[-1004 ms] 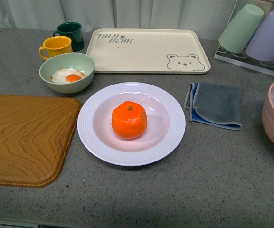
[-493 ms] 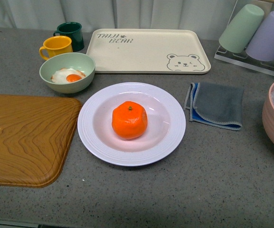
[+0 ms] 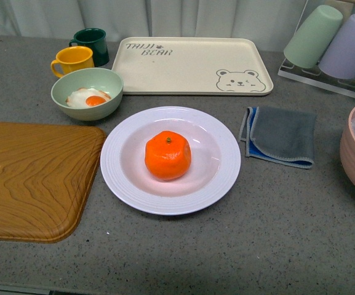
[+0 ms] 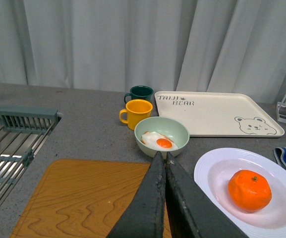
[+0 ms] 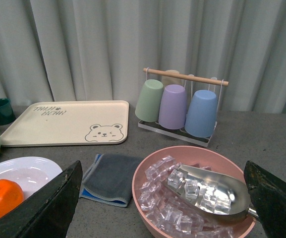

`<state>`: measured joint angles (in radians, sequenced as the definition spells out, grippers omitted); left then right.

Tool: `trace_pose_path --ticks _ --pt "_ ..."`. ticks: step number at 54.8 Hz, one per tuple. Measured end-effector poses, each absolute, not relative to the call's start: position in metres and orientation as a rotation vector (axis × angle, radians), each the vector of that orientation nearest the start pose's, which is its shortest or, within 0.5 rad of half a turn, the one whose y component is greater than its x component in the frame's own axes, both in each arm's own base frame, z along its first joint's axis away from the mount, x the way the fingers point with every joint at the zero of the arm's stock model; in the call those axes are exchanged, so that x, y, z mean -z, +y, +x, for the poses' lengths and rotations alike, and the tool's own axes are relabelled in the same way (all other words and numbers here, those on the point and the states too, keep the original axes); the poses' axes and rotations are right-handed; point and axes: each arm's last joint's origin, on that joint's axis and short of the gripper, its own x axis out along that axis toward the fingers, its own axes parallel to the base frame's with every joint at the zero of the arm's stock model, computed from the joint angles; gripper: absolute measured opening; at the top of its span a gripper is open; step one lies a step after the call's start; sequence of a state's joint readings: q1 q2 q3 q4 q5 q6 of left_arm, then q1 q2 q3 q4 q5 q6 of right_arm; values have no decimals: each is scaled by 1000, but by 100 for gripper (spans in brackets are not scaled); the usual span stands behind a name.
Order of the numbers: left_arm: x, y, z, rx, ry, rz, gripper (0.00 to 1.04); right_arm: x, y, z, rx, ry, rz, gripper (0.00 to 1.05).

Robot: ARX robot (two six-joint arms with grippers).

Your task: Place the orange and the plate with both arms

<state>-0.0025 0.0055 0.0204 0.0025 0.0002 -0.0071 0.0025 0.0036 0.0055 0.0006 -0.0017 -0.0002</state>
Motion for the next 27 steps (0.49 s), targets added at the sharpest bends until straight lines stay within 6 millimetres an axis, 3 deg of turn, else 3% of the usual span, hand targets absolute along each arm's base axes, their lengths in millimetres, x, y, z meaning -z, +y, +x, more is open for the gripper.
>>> trace_pose_path --ticks 21,27 --pt "-170 0 97 3 -18 -7 70 -165 0 98 5 3 -8 95" --pt "-170 0 97 2 -18 -7 90 -163 4 101 89 203 -145 95"
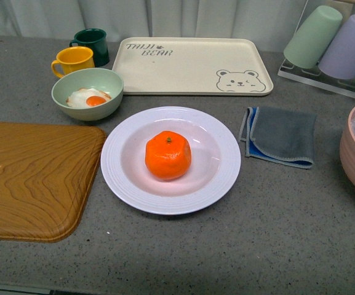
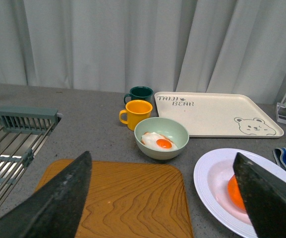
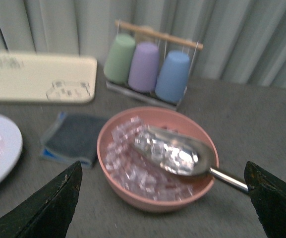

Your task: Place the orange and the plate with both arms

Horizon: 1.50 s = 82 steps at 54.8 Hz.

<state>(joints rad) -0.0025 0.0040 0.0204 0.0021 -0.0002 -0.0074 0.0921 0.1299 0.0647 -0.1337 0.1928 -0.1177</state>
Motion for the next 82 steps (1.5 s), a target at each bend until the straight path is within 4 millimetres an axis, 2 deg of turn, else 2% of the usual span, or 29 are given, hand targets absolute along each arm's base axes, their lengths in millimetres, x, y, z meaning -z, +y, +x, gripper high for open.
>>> trace_pose_path --ticks 4,10,17,24,32,42,52,61,82 --pt "-170 0 97 2 -18 -6 100 -163 10 108 34 270 -161 95" --pt "-170 0 97 3 -18 -5 98 -165 20 122 -48 329 -108 95" --pt "-170 0 97 2 -18 -5 98 -156 33 146 -145 425 28 95" --pt "-170 0 97 3 -18 -5 98 -139 45 189 -237 598 203 95" --pt "-170 0 97 3 -18 -5 98 -120 46 230 -301 804 458 95" --pt "-170 0 97 3 -18 -5 98 -106 49 263 -326 920 591 95" --pt "-170 0 97 2 -18 -5 98 -91 55 282 -345 1009 643 95" --pt "-170 0 97 3 -18 -5 98 -76 70 301 -369 1085 712 95" --pt "-170 0 97 3 -18 -5 98 -56 87 326 -380 1167 845 95"
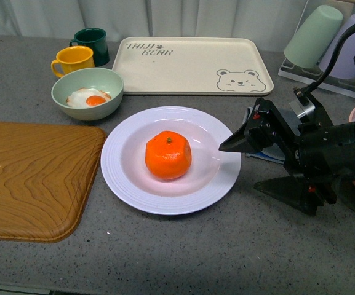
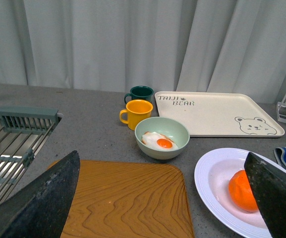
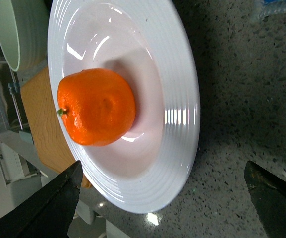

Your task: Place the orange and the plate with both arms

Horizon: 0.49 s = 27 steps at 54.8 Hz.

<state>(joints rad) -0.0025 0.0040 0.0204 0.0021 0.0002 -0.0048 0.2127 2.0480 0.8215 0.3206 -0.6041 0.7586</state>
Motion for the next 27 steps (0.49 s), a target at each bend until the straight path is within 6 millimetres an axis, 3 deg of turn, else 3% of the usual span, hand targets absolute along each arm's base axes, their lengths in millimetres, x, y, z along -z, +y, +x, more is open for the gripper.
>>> trace_pose_path --ticks 27 --pt "-170 0 97 2 -18 -5 98 -44 101 362 -337 1197 934 95"
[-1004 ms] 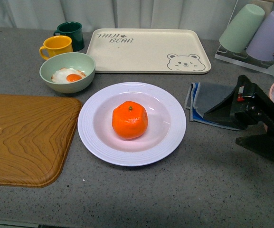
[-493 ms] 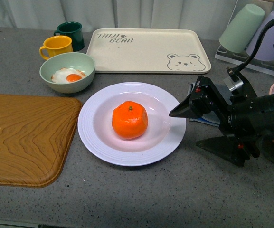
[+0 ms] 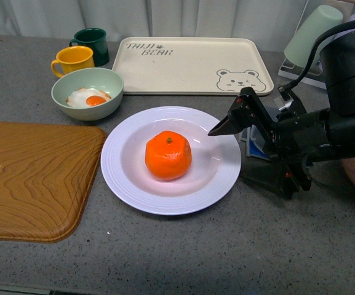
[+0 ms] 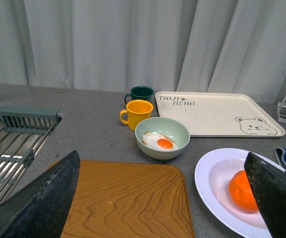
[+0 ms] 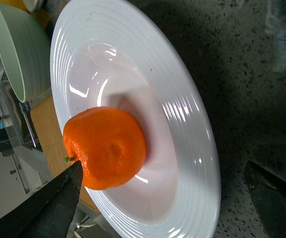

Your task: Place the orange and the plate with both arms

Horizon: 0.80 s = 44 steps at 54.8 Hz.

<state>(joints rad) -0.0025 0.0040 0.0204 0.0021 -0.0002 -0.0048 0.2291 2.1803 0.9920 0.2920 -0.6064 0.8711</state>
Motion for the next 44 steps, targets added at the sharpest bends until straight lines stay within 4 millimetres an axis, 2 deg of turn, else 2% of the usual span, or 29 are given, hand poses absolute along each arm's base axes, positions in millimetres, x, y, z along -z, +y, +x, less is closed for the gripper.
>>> trace_pose_path --ticks 15,31,35,44 --pt "-170 0 97 3 -18 -5 98 -43 113 370 -331 1210 941 95" --pt "-170 0 97 3 -18 -5 98 -35 117 369 -300 1240 937 94" --pt "-170 0 97 2 -18 -5 98 -34 117 369 -294 1242 935 86" --pt "-170 0 97 2 -18 -5 98 -27 115 366 -254 1273 926 51"
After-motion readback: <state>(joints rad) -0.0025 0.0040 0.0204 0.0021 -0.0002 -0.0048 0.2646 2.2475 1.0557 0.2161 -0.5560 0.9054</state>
